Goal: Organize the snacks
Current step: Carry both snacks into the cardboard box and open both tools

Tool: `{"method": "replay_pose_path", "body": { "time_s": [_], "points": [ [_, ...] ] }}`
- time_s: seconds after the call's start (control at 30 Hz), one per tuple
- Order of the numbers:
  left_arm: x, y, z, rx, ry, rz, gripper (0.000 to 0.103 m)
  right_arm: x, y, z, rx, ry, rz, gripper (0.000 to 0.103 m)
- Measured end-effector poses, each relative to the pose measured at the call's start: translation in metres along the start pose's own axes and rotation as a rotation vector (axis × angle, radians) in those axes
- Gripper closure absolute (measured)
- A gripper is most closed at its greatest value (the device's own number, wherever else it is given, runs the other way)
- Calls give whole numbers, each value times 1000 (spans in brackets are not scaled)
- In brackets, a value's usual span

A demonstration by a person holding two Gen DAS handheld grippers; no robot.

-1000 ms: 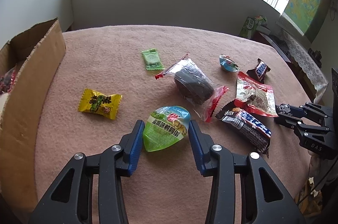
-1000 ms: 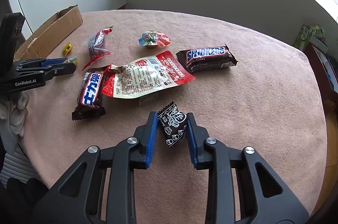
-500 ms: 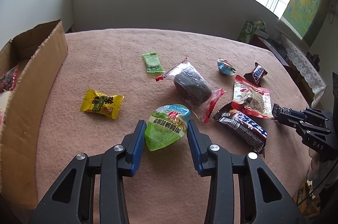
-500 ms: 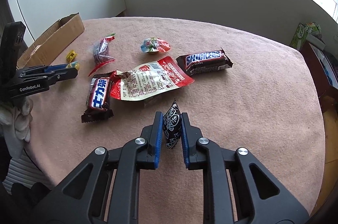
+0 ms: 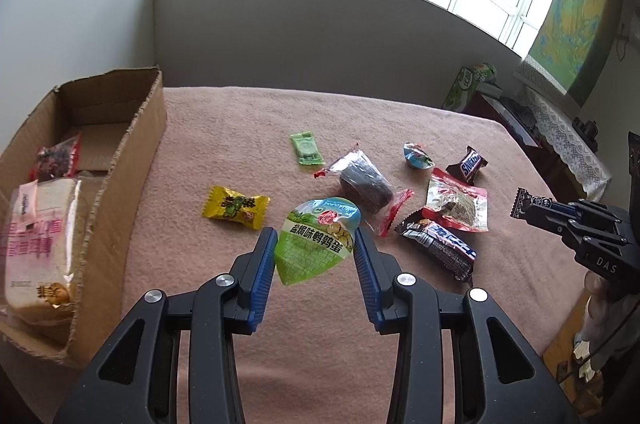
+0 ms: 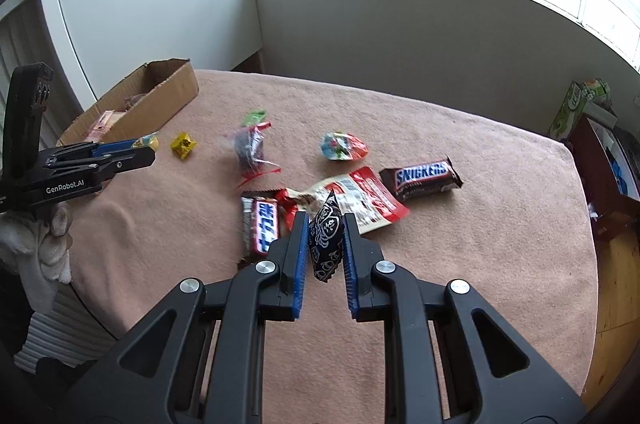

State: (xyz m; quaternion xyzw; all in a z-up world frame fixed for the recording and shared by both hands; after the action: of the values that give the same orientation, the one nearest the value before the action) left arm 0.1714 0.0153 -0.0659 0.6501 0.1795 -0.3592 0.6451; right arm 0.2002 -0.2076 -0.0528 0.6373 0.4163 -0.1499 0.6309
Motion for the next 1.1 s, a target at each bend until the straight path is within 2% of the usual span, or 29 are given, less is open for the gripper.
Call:
{"method": "replay_pose_path", "body": {
  "time_s": [0.33,0.73,1.1],
  "points": [
    [-47,-6,-47,-67,71,69,65,7,39,-81,-86,101,42,87],
    [-79,-20,-120,-176,188,102,65,56,96,-185,-101,294,-15,87],
    [-81,-32,-154,-223,260,84,65,113,108,-264,-142,335,-92,87]
  ]
}}
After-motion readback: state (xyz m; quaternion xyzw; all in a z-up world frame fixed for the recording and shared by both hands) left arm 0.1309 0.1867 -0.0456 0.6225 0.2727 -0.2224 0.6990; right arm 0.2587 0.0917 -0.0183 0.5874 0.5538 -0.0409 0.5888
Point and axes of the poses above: each gripper's, at about its wrist camera, not at the fingertips, and x roughly the way its jaws point, z to its right, y to its top, the point moved 1 cm from there along x, roughly the way its jaws point, and after that the axes turned 10 degrees about x, right-handed, at the moved point
